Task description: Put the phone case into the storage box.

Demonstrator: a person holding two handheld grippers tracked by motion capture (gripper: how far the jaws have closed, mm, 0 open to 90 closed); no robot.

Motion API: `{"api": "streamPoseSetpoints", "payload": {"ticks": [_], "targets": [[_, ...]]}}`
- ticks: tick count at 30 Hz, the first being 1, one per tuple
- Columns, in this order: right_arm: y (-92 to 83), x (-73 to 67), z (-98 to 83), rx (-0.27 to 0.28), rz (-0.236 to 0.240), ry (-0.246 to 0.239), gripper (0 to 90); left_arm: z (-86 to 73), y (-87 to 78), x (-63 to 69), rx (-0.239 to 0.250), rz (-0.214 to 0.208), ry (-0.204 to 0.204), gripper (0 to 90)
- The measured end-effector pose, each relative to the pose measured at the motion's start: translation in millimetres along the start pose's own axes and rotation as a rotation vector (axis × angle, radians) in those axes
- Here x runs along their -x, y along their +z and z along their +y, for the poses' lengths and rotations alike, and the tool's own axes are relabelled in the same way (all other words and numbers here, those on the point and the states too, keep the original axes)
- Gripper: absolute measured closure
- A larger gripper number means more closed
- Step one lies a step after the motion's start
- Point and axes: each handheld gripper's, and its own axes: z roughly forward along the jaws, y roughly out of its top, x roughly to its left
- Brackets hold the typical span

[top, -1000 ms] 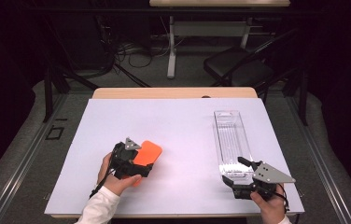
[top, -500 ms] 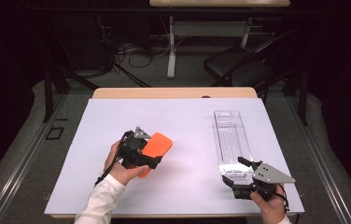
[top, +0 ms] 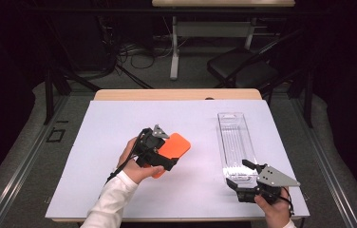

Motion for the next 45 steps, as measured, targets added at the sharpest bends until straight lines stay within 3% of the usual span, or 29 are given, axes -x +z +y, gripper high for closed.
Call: {"api": "streamPoseSetpoints", "payload": {"ticks": [13,20,29,30,31,35,38,39,40,42,43,45], "targets": [[1.6,-2.0,0.0,-0.004,-0.006,-0.008,14.5,2.1,6.1,8.5,-0.027,-0.051,0.073,15.5],[3.6,-3.3,-0.2,-0.004,-0.005,-0.013,14.5,-0.3,5.8,11.5,-0.015,-0.088,0.101,15.5],[6.0,-8.0,3.2,-0.027,-0.044,-0.048,14.5,-2.8,7.9,10.3,-0.019,-0.098,0.092,15.5],[7.2,-9.6,4.9,-0.033,-0.053,-0.062,14.5,-2.9,7.5,10.4,-0.02,-0.098,0.093,15.5],[9.4,-13.4,8.5,-0.038,-0.074,-0.107,14.5,-2.9,6.9,10.5,-0.021,-0.1,0.095,15.5],[12.8,-16.2,15.4,-0.06,-0.056,-0.127,14.5,-3.2,3.8,10.6,-0.016,-0.114,0.096,15.5],[16.0,-17.2,21.5,-0.089,-0.066,-0.174,14.5,-3.7,1.5,10.7,-0.009,-0.122,0.093,15.5],[19.0,-17.5,24.9,-0.112,-0.063,-0.215,14.7,-3.8,1.0,10.8,-0.009,-0.125,0.091,15.5],[19.0,-17.5,24.9,-0.112,-0.063,-0.215,14.7,-4.0,0.7,10.8,-0.009,-0.129,0.089,15.5],[23.3,-18.3,28.7,-0.138,-0.05,-0.28,15.1,-4.1,0.1,11.1,-0.01,-0.132,0.088,15.5],[23.3,-18.3,28.7,-0.138,-0.05,-0.28,15.1,-4.2,0.1,11.3,-0.009,-0.13,0.089,15.5],[26.1,-19.2,31.0,-0.146,-0.044,-0.334,15.1,-4.0,-0.2,11.6,-0.013,-0.133,0.095,15.5]]}}
